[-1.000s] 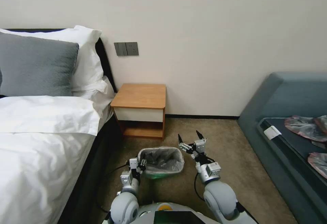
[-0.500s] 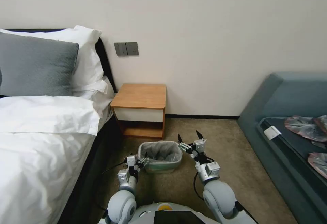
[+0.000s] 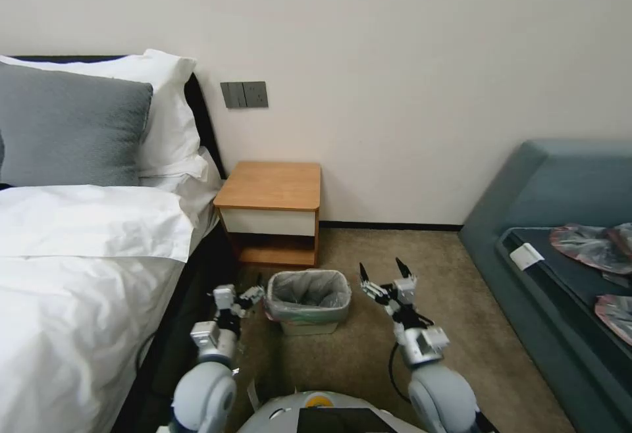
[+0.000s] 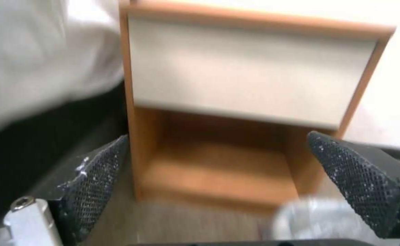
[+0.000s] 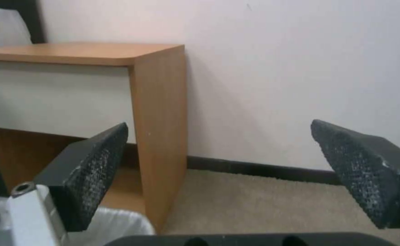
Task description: Pick up the garbage bag from the table and place it over the trash can.
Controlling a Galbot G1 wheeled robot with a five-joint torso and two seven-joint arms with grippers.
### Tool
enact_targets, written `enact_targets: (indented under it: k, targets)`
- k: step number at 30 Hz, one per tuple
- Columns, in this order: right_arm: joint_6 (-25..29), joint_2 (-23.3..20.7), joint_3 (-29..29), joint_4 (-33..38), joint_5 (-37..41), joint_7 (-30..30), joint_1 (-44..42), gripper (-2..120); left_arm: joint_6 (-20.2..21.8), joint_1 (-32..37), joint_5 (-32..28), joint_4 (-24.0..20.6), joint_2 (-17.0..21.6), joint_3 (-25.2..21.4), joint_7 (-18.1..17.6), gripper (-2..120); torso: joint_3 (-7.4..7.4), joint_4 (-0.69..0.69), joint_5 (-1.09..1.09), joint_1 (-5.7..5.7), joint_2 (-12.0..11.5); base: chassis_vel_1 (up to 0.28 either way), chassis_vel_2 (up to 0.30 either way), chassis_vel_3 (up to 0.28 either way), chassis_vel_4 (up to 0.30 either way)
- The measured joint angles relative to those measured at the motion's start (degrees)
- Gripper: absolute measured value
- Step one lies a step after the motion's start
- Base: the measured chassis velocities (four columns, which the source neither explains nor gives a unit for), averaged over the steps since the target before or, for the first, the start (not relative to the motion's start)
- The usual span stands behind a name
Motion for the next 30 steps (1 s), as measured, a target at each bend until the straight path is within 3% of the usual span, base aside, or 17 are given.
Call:
enact_targets:
  k: [6, 8, 12, 17, 30]
  targets:
    - [2.96, 2.07, 1.41, 0.04, 1.74, -1.07, -2.93, 100, -6.56, 2.3, 5.53, -0.53, 0.02, -1.0, 4.07, 100, 0.0, 0.0, 0.0, 0.0, 0.0, 0.0, 0.0, 0.0, 0.0]
    - [2.64, 3.68, 2.39, 1.68, 1.76, -1.0, -5.09, 100, -11.23, 6.15, 7.18, -1.03, -0.73, -2.96, 7.26, 100, 0.0, 0.0, -0.02, 0.0, 0.0, 0.0, 0.0, 0.0, 0.0]
    - [3.66, 5.05, 3.53, 3.51, 1.78, -0.95, -7.61, 100, -15.06, 11.9, 7.13, -3.29, -2.84, -6.33, 9.46, 100, 0.0, 0.03, 0.0, 0.0, 0.0, 0.0, 0.0, 0.0, 0.0]
    - [5.08, 5.61, 4.36, 3.55, 1.15, -1.2, -8.85, 100, -15.81, 16.81, 6.67, -4.45, -4.31, -7.03, 10.16, 100, 0.0, 0.02, 0.01, 0.0, 0.0, 0.0, 0.0, 0.0, 0.0]
    - [5.13, 5.58, 4.32, 3.4, 1.0, -1.19, -8.76, 100, -15.5, 16.96, 6.52, -4.53, -4.39, -6.85, 10.04, 100, 0.0, 0.01, 0.01, 0.0, 0.0, 0.0, 0.0, 0.0, 0.0]
